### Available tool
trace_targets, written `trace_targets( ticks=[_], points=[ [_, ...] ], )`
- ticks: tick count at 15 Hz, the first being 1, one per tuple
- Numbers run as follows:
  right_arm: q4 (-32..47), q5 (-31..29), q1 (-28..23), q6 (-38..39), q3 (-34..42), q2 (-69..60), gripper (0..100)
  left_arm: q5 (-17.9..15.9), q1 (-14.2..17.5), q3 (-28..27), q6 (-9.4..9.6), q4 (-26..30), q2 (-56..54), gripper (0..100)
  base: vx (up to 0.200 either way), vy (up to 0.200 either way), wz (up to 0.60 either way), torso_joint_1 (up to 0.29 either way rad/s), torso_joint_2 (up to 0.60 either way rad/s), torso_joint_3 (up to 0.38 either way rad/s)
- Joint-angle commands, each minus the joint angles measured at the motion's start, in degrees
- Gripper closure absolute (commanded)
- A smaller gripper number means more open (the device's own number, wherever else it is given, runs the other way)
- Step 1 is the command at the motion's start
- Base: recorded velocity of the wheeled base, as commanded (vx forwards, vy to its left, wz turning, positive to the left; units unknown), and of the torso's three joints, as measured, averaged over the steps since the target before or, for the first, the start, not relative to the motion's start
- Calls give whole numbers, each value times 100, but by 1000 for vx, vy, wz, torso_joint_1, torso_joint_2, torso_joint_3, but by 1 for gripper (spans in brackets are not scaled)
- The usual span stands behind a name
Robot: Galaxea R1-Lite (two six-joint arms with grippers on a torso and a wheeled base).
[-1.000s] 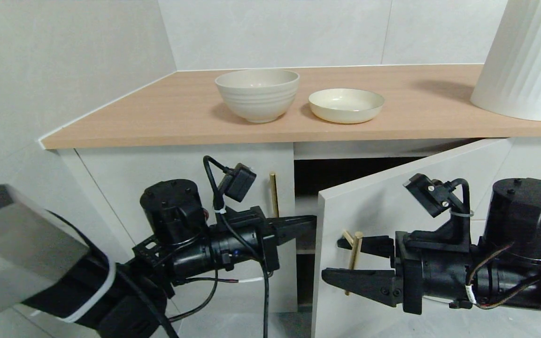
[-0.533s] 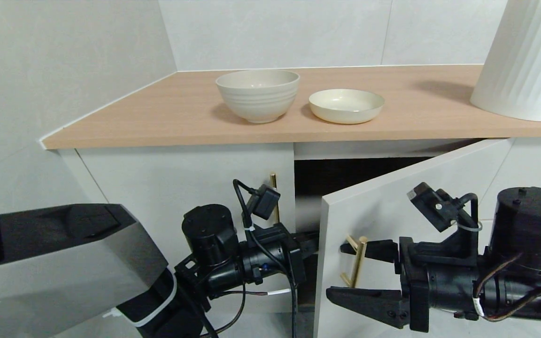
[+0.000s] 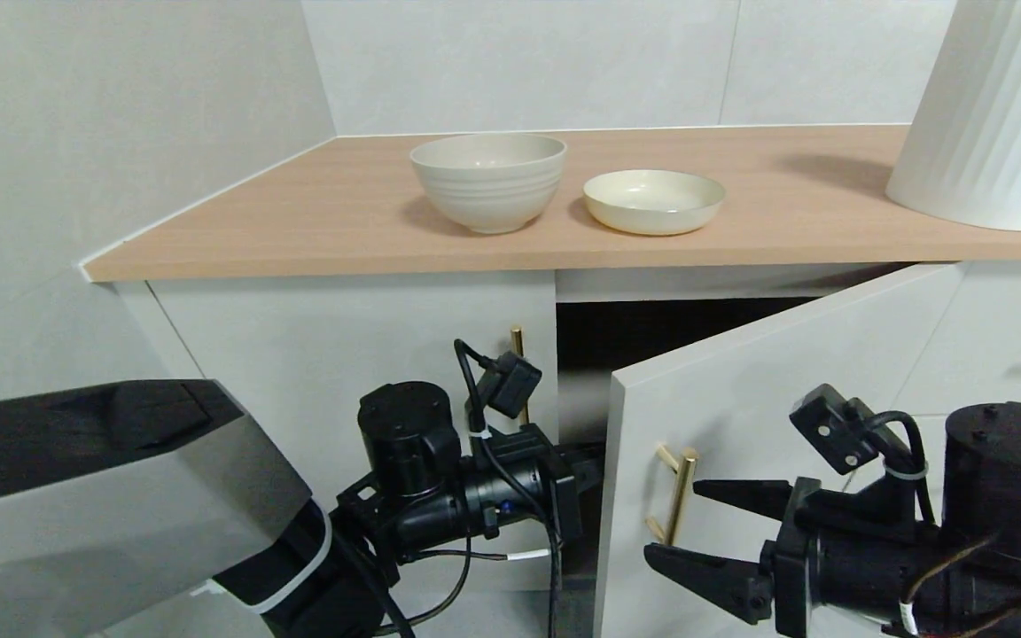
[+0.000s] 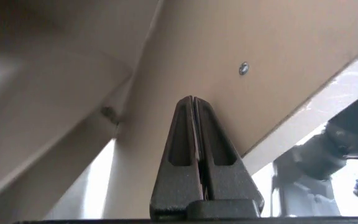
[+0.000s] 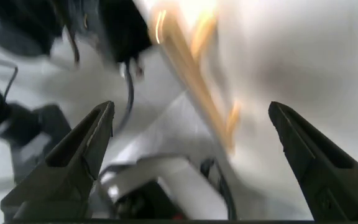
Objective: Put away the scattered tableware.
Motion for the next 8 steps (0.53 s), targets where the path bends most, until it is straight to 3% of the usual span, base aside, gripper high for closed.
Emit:
trace_targets(
  ticks=[1, 2, 5, 8],
  points=[
    [451, -10, 25, 1, 279, -677, 0, 94, 40, -84, 125, 282, -289, 100, 0, 0, 0, 0, 0, 0],
    [776, -10, 33, 1, 288, -905, 0, 102, 40, -164, 186, 485, -359, 100, 0, 0, 0, 0, 0, 0],
    [2252, 25, 130, 10, 279, -2030, 0, 340, 40, -779, 687, 1671, -649, 100, 0, 0, 0, 0, 0, 0],
    [2771, 16, 280, 19, 279, -2452, 0, 419, 31, -823, 1039, 1908, -667, 100, 0, 0, 0, 0, 0, 0]
  ],
)
